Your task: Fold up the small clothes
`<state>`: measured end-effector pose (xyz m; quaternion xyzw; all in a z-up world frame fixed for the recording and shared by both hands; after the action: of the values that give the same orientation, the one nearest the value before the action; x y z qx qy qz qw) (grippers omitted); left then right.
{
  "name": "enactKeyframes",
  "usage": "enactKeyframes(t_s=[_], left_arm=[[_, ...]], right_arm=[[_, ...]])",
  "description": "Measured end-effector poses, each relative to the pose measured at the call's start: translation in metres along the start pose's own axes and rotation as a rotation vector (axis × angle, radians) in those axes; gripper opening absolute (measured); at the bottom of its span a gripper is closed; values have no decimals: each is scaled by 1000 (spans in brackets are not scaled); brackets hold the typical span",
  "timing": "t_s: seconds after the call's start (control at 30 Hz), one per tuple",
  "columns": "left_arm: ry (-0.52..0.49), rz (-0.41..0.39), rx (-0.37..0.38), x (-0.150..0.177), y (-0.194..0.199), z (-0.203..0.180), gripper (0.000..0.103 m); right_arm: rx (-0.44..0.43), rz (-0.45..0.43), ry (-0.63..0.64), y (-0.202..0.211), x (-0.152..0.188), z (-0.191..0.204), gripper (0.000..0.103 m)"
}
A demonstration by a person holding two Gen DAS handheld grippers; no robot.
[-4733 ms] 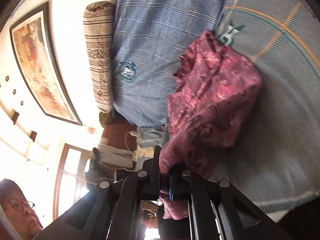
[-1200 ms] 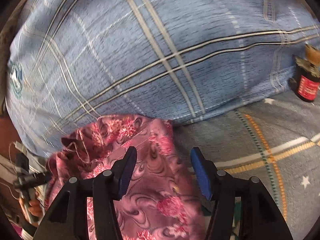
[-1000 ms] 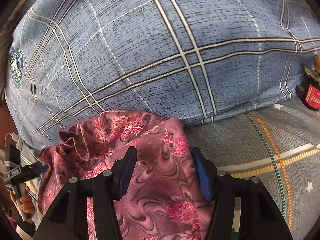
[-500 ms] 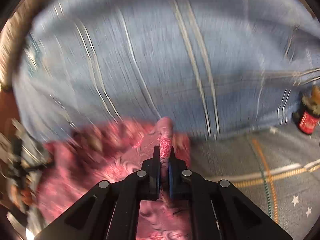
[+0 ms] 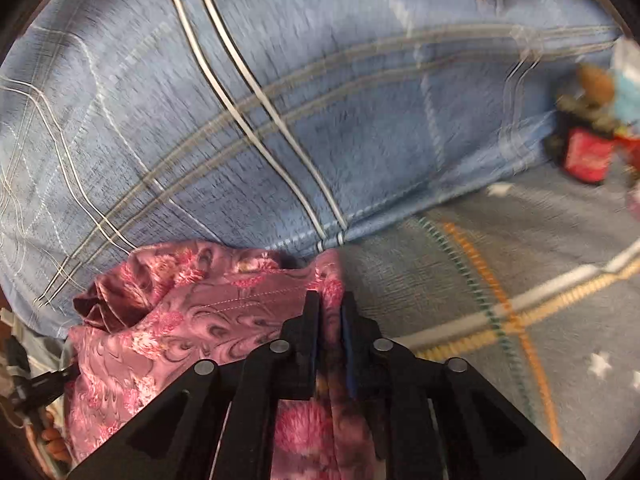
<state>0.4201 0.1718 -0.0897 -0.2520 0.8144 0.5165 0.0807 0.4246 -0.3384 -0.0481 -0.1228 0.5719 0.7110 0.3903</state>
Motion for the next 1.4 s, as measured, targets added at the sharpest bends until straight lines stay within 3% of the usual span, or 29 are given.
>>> enactKeyframes(t_s=[0.1,0.17,0.23,0.27,0.4,0.53,0.73,0.93,1.03,1.1,1.13,1.17,1.23,1.3,1.4], left_arm=[[1,-28,34,10,40,5,14],[4,-34,68,26,67,10,41],[6,-47,109,49,91,3,59],[10,-53,140,64,99,-3,62],[68,-13,247,100,115,-13,65],[144,46,317,134,101,-25,65],[215,41,334,139,81,-20,65],[236,-15,436,130,74,-25,74],[253,-15,457,125,69,-28,73],[245,-31,435,121,67,-28,50],[238,-33,420,119,66,-27,23],[232,-33,406,118,66,-26,17],[247,-45,371,114,71,-20,15],[235,-60,281,113,74,-12,15],[264,-33,222,122,73,-5,15]], right_arm=[[-40,-47,9,38,1,17,19],[-97,-39,9,61,10,27,25],[-183,-31,3,91,27,39,31],[-223,-27,3,103,36,44,34],[-353,16,-33,138,90,61,42],[-396,51,-114,167,141,52,42],[-403,123,-378,152,171,7,46],[-418,82,-573,128,173,-6,46],[-409,42,-616,121,166,-2,47],[-398,11,-618,119,162,2,43],[-382,6,-604,117,160,5,25],[-373,6,-586,117,157,6,9],[-404,-45,-570,128,142,8,8],[-408,-109,-533,142,128,6,4],[-333,-118,-501,143,122,-6,0]])
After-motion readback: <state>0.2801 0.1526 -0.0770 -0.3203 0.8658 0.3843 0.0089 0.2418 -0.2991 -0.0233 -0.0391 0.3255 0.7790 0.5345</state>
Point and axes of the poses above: each gripper's, at about its wrist camera, not at the fingertips, and y roughly against the way its jaws point, z to its left, x to its underside, the point moved 6 cm from there along -y, roughly the way its jaws point, and after that the axes turned 10 degrees about -z, right-handed, at the moved point
